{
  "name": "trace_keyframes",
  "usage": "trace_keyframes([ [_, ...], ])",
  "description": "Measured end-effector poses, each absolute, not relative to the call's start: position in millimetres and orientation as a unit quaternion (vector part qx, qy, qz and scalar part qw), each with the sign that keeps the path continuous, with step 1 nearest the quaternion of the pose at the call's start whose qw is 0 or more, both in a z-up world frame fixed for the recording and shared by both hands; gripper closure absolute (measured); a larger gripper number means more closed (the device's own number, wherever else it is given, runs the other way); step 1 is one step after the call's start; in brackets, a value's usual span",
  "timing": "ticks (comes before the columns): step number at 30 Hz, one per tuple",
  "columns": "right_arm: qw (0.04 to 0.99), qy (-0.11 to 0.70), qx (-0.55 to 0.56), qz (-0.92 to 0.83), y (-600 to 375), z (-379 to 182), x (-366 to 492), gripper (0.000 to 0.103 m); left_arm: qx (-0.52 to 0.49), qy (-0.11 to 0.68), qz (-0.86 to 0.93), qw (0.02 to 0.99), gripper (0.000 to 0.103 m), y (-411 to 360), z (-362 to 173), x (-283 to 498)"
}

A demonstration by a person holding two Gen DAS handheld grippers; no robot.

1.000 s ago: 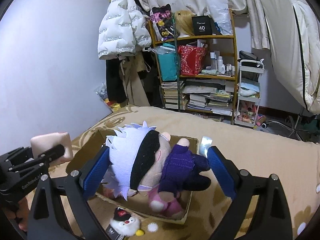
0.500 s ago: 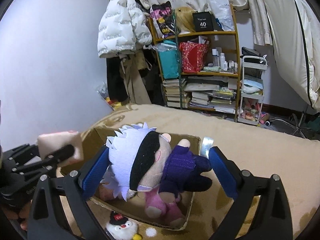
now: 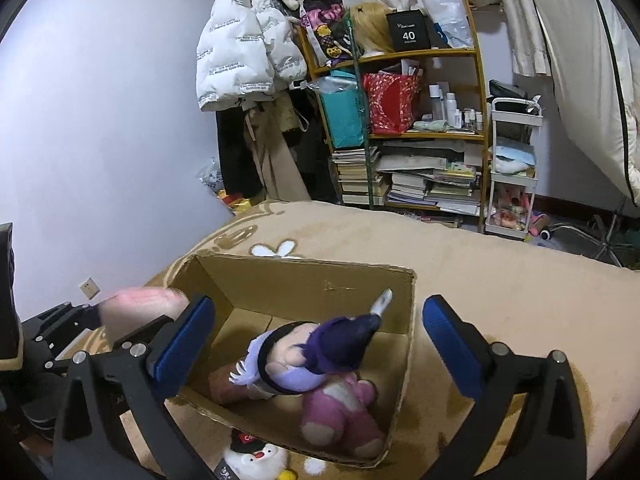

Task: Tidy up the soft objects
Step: 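Open the right tool to drop the purple doll while the left tool releases the swirl cushion into the box, then lower both tools toward the yellow dog plush and green tissue pack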

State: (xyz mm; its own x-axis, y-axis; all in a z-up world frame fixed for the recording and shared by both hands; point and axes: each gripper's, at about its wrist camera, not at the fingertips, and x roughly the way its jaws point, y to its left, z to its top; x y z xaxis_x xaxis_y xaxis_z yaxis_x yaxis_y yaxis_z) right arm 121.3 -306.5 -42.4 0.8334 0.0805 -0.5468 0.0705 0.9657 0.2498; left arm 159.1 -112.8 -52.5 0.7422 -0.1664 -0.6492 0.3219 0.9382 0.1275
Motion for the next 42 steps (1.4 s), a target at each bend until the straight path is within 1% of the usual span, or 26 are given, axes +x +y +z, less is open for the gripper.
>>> trace_keyframes([
  [1,0.948,0.289,0.133,0.002,-307.3,-42.3,120.9,0.000,0.118,0.327,-0.129,0.928,0.027,-112.7,-51.0,158.3],
  [3,0.948,0.288,0.136,0.001,-308.0,-41.6,119.2,0.000,0.118,0.325,-0.127,0.929,0.019,-111.5,-49.1,158.4],
  [10,0.949,0.286,0.135,0.000,-307.2,-38.1,115.3,0.000,0.124,0.341,-0.116,0.925,0.017,-108.8,-50.4,156.8],
  [12,0.950,0.284,0.134,0.001,-306.4,-35.8,112.0,0.000,0.126,0.342,-0.113,0.924,0.011,-107.6,-49.0,154.3],
  [14,0.950,0.283,0.133,-0.001,-305.6,-33.3,107.9,0.000,0.125,0.341,-0.111,0.925,0.009,-105.4,-46.4,150.2],
  [23,0.948,0.283,0.146,-0.011,-306.9,-21.9,79.5,0.000,0.132,0.352,-0.110,0.920,0.005,-94.5,-35.8,125.5],
  [34,0.937,0.308,0.165,-0.025,-309.4,-10.0,41.8,0.000,0.138,0.381,-0.106,0.908,0.005,-81.8,-27.1,90.4],
  [42,0.925,0.336,0.173,-0.024,-302.4,-12.5,15.0,0.000,0.145,0.393,-0.104,0.902,0.005,-78.8,-22.9,59.1],
])
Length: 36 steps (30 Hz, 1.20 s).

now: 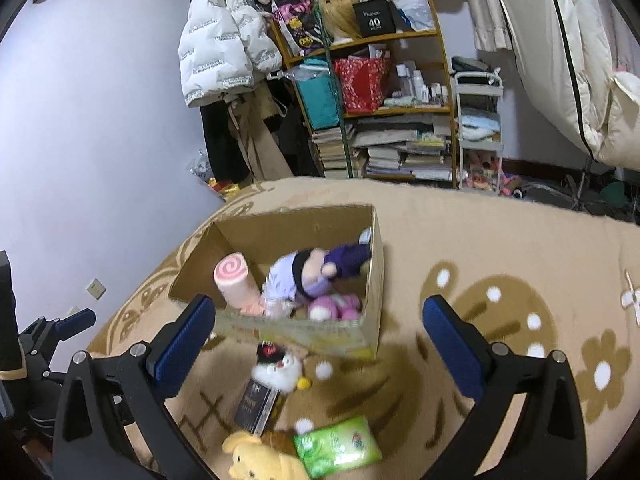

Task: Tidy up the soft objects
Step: 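Lower both tools toward the yellow dog plush and green tissue pack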

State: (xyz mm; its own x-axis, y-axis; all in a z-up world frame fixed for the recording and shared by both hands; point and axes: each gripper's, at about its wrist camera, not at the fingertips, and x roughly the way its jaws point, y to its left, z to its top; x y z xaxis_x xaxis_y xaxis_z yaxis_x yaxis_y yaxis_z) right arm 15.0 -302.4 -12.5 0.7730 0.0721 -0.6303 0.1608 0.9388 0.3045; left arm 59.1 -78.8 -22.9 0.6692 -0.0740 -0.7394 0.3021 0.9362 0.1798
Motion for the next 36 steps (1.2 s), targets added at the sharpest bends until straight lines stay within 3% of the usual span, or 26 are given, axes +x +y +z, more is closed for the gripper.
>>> trace_keyframes([
  [14,0.906,0.380,0.186,-0.024,-293.8,-31.2,-16.6,0.000,0.124,0.424,-0.103,0.891,0.005,-64.1,-27.5,28.0],
  [36,0.857,0.470,0.209,-0.037,-293.1,-86.2,-1.2,0.000,0.133,0.474,-0.121,0.862,0.005,-79.1,-74.9,43.3],
])
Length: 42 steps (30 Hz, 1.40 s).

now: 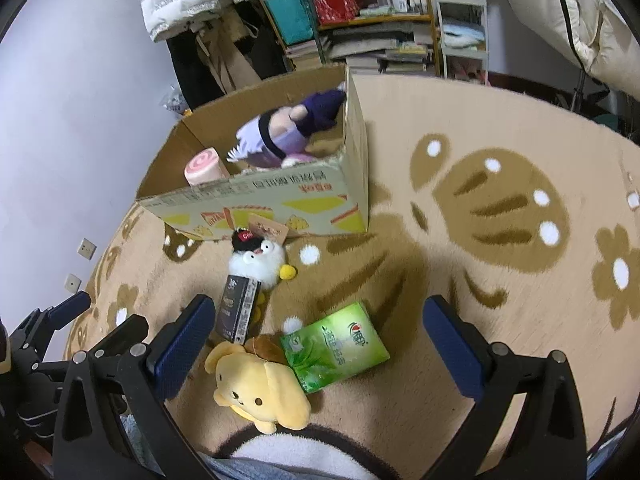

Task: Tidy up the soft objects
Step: 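Lower both tools toward the yellow dog plush and green tissue pack, then grasp the yellow dog plush with the left tool while the right tool grasps the green tissue pack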

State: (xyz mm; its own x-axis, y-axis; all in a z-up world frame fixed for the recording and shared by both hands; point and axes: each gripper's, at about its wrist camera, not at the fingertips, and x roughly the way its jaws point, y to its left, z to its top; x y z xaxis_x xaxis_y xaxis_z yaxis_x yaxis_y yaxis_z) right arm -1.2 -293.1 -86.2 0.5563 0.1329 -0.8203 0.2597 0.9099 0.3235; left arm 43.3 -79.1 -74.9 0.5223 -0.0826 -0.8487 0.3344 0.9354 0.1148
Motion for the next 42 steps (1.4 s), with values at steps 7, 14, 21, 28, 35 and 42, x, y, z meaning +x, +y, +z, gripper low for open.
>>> trace_keyframes([
  [7,0.843,0.491,0.213,-0.038,-293.3,-100.0,5.1,0.000,0.127,0.497,-0.133,0.848,0.005,-84.7,-87.7,45.7],
  [14,0.825,0.519,0.219,-0.042,-293.4,-115.4,10.8,0.000,0.110,0.525,-0.160,0.828,0.005,-96.3,-104.2,43.0],
  [21,0.808,0.544,0.224,-0.043,-295.6,-128.9,13.6,0.000,0.099,0.547,-0.202,0.807,0.005,-113.5,-117.3,34.9],
  [28,0.777,0.578,0.245,-0.035,-299.7,-150.3,16.5,0.000,0.109,0.572,-0.227,0.780,0.005,-134.2,-136.2,27.6],
  [35,0.750,0.605,0.268,-0.022,-300.5,-170.5,21.7,0.000,0.134,0.593,-0.215,0.764,0.005,-148.6,-160.2,26.6],
  [42,0.741,0.618,0.262,-0.022,-294.5,-182.0,29.0,0.001,0.113,0.608,-0.200,0.760,0.003,-148.8,-174.1,32.3],
])
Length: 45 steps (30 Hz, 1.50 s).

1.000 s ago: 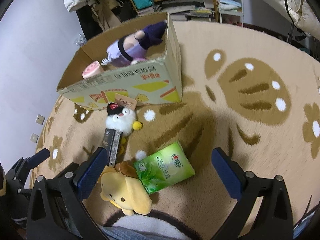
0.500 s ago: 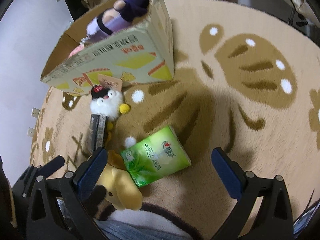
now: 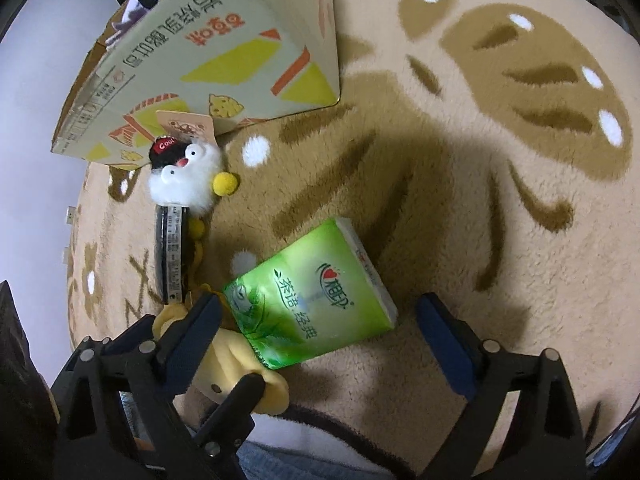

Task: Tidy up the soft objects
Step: 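Grasp the yellow dog plush with the left tool while the right tool grasps the green tissue pack, then lift and carry the dog plush and green tissue pack over the box with both tools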

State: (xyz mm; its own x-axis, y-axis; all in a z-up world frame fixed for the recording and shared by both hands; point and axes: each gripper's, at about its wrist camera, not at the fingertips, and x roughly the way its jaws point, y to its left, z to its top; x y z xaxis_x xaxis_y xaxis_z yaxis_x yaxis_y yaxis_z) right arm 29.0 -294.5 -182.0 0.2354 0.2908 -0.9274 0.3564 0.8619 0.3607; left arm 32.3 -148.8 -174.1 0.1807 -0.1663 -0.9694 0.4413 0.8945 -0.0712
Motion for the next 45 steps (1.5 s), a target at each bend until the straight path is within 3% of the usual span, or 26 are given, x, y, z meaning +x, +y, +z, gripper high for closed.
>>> trace_keyframes([
  [6,0.745,0.624,0.235,-0.032,-287.1,-187.2,33.8,0.003,0.095,0.617,-0.197,0.756,0.002,-145.1,-182.2,37.6],
  [11,0.752,0.622,0.210,-0.056,-285.3,-185.3,33.8,0.023,0.098,0.624,-0.192,0.752,0.002,-146.7,-193.2,40.3],
  [21,0.757,0.608,0.234,-0.046,-297.8,-179.0,29.9,0.024,0.101,0.612,-0.200,0.758,0.019,-150.3,-187.3,30.6],
  [45,0.849,0.490,0.196,0.002,-281.9,-101.4,13.9,0.025,0.095,0.504,-0.125,0.850,0.020,-90.8,-82.0,20.0],
])
